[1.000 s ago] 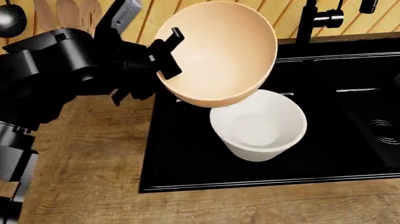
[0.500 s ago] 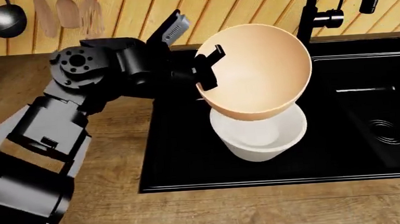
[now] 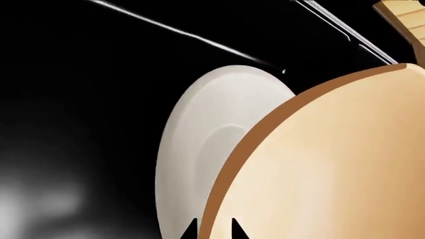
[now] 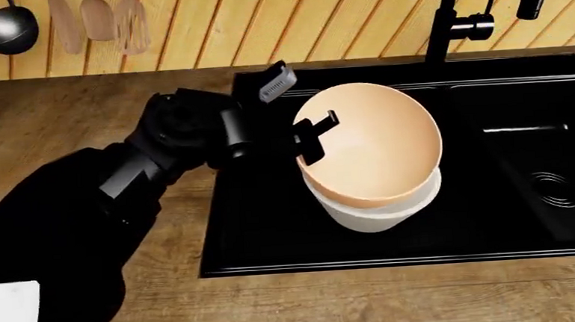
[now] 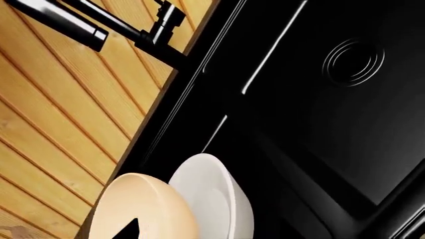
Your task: Stack the bowls in the sink.
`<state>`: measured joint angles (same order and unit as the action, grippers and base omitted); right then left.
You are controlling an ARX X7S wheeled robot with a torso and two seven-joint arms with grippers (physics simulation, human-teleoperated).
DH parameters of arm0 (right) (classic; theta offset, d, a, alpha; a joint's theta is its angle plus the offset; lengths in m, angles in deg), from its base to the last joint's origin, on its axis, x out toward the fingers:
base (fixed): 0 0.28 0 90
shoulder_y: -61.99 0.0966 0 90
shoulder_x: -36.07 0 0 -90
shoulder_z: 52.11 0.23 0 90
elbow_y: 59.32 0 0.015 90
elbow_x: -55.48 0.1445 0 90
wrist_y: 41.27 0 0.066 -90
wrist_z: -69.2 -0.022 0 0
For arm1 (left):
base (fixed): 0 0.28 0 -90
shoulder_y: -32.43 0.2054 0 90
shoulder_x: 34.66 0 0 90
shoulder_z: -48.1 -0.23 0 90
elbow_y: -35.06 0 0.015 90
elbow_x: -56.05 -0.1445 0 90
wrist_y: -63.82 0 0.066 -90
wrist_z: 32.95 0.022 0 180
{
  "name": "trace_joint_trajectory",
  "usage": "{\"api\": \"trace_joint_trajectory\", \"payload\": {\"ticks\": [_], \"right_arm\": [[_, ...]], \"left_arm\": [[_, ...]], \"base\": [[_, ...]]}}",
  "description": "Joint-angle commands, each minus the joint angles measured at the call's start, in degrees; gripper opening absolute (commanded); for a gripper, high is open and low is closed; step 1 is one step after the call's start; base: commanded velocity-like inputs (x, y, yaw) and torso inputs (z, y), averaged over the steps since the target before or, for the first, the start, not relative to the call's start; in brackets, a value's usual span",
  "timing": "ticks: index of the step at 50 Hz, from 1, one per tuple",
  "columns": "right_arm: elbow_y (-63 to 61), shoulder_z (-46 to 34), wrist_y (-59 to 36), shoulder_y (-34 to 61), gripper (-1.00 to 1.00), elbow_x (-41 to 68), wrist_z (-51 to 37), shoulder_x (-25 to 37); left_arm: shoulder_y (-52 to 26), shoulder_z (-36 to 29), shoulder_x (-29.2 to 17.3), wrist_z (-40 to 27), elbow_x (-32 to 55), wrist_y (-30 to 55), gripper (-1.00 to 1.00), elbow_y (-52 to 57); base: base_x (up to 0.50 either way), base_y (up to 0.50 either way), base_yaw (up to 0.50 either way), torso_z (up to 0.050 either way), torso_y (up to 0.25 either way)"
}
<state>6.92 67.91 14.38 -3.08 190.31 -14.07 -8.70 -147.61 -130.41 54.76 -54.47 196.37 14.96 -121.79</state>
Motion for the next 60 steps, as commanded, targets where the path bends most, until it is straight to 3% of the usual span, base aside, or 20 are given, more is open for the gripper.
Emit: {"api": "trace_joint_trajectory", "payload": {"ticks": [1,15,25,31,60], "right_arm": [[-0.2,-0.27,0.95,-0.53,1.0,-0.12,0.48,0.26],[-0.53,-0.36,1.94,-0.87,1.0,-0.6,1.27,0.38],[-0.71,-0.49,2.62,-1.12,1.0,-0.65,1.6,0.53],[-0.8,-0.62,2.99,-1.3,1.0,-0.57,1.69,0.7],[-1.15,-1.15,4.35,-2.08,1.0,-0.59,2.44,1.59]], "left_arm": [[0.71,-5.48,0.58,2.23,5.09,-4.66,-1.0,2.29],[-1.07,-4.12,0.58,5.07,9.23,-11.64,-1.0,6.88],[-2.89,-4.43,0.58,11.72,3.5,-16.47,-1.0,8.3],[-3.56,-4.42,0.58,12.26,-2.28,-14.66,-1.0,9.59],[-3.47,-4.31,0.58,10.11,-8.77,-12.81,-1.0,10.17]], "base": [[0.0,0.0,0.0,0.0,0.0],[0.0,0.0,0.0,0.0,0.0],[0.0,0.0,0.0,0.0,0.0],[0.0,0.0,0.0,0.0,-0.117],[0.0,0.0,0.0,0.0,-0.068]]}}
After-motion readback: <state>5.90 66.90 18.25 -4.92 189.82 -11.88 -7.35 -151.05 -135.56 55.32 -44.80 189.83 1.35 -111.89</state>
